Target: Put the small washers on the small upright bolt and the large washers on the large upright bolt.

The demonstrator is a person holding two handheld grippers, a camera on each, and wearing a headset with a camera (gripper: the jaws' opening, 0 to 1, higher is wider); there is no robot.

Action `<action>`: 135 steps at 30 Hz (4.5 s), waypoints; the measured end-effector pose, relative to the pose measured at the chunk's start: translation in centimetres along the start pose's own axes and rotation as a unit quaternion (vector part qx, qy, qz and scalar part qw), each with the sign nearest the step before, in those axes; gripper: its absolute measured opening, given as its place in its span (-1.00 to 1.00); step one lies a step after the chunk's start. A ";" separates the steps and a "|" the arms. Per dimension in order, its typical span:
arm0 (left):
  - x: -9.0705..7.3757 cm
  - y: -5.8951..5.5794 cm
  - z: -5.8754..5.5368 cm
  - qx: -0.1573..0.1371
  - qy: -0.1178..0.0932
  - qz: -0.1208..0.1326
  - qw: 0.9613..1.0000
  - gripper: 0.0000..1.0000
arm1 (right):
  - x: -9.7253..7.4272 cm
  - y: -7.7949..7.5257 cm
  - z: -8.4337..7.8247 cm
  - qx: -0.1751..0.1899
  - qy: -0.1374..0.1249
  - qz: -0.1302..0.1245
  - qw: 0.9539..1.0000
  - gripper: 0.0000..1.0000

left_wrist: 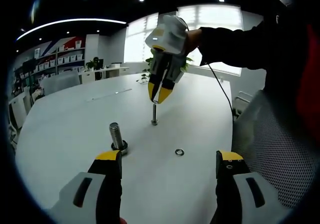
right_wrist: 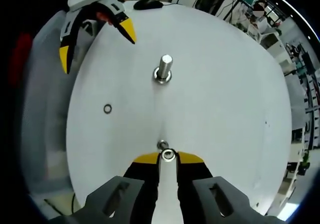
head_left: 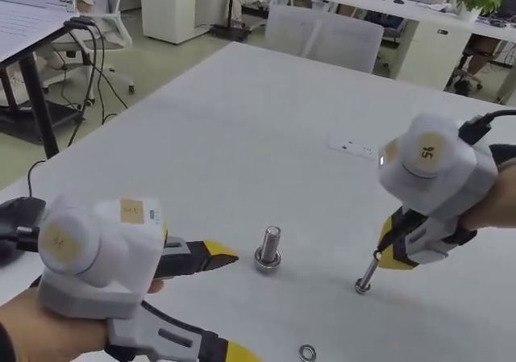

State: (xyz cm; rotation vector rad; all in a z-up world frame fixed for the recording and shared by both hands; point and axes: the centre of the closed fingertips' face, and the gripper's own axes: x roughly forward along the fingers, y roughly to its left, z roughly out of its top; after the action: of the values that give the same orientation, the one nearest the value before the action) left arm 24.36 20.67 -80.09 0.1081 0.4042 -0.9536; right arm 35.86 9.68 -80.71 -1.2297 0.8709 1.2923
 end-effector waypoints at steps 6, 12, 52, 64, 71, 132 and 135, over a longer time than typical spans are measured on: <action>0.0 0.0 0.0 -0.002 0.000 0.002 1.000 0.53 | 0.3 0.0 -0.1 -0.003 0.002 0.004 1.000 -0.72; 0.0 0.1 -0.1 -0.003 0.001 0.002 1.000 0.53 | 0.7 -0.1 -0.3 -0.004 0.005 0.007 1.000 -0.72; -0.1 0.0 -0.7 -0.009 0.008 0.005 1.000 0.53 | 5.4 0.6 -1.3 0.006 0.019 0.043 0.999 -0.72; 0.0 0.1 -0.7 -0.009 0.009 0.004 1.000 0.53 | 5.5 0.4 -1.2 0.010 0.016 0.039 0.999 -0.67; 0.0 0.1 -0.7 -0.009 0.008 0.003 1.000 0.53 | 5.2 0.1 -1.7 0.017 0.016 0.034 0.999 -0.64; -0.2 0.1 0.4 0.007 -0.006 0.000 1.000 0.53 | 6.2 10.9 5.0 -0.054 -0.005 0.092 0.994 -0.55; -0.2 0.1 0.5 0.007 -0.008 0.000 1.000 0.53 | 6.2 10.8 5.2 -0.059 -0.004 0.092 0.994 -0.56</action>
State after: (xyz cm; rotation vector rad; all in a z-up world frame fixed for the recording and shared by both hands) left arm 24.45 20.75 -79.59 0.1127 0.3822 -0.9560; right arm 25.29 14.59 -87.51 -1.2574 0.9295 1.5134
